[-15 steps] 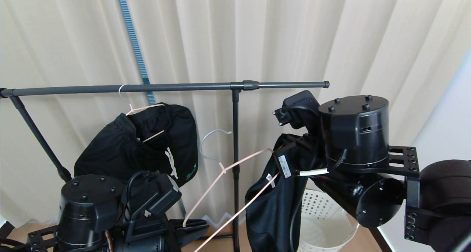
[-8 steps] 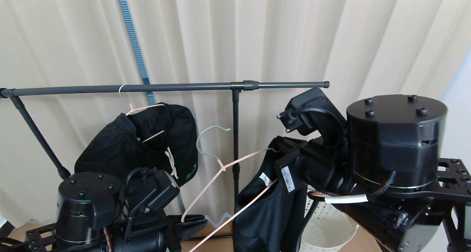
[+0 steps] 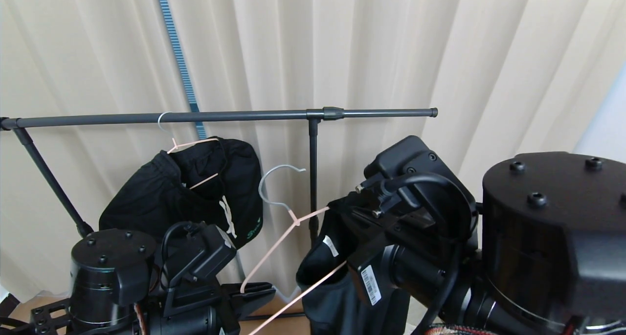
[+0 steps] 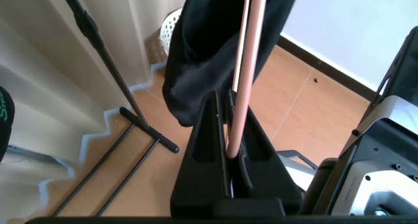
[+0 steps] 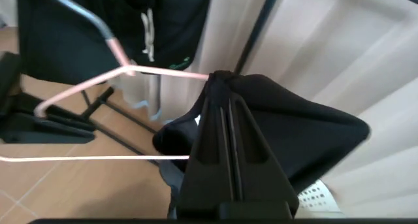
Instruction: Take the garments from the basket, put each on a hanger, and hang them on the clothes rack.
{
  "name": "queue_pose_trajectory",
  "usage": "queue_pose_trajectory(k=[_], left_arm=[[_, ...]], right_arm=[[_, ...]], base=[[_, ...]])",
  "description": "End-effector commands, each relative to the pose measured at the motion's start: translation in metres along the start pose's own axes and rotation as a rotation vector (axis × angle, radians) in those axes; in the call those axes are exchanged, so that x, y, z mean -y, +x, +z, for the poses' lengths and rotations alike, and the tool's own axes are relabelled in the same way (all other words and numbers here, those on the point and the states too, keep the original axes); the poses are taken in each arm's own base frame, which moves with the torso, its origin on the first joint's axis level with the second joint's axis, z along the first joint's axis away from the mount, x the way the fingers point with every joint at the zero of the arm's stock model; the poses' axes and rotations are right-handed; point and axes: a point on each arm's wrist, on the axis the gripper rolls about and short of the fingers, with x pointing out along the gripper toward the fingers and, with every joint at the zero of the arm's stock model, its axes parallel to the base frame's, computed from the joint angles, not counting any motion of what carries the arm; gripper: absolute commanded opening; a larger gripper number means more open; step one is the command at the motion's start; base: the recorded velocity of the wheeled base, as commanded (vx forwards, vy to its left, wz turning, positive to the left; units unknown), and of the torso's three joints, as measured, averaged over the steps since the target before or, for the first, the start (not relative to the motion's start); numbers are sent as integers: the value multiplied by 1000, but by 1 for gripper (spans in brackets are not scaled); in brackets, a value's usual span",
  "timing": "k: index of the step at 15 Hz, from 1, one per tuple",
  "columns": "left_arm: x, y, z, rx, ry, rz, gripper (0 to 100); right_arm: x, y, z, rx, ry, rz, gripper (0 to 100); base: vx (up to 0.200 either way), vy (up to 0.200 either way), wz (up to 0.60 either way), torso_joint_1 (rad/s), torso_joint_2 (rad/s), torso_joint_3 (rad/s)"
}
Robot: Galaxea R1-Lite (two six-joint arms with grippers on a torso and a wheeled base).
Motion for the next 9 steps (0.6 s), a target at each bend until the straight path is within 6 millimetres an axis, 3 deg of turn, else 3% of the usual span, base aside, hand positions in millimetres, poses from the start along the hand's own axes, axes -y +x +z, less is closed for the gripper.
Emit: queue_pose_trajectory(k=[1, 6, 9], left_arm=[[0, 1, 0, -2, -1, -1, 0], [0, 1, -2, -8, -4, -2, 0], [0, 1, -2, -10, -3, -3, 0]], right_arm=[[-10, 0, -2, -4, 8, 38, 0], [-30, 8, 0, -6, 95, 72, 0], [-37, 8, 12, 21, 192, 90, 0]], base=[[0, 0, 0, 0, 0, 0], [0, 0, 0, 0, 0, 0], [0, 0, 0, 0, 0, 0]])
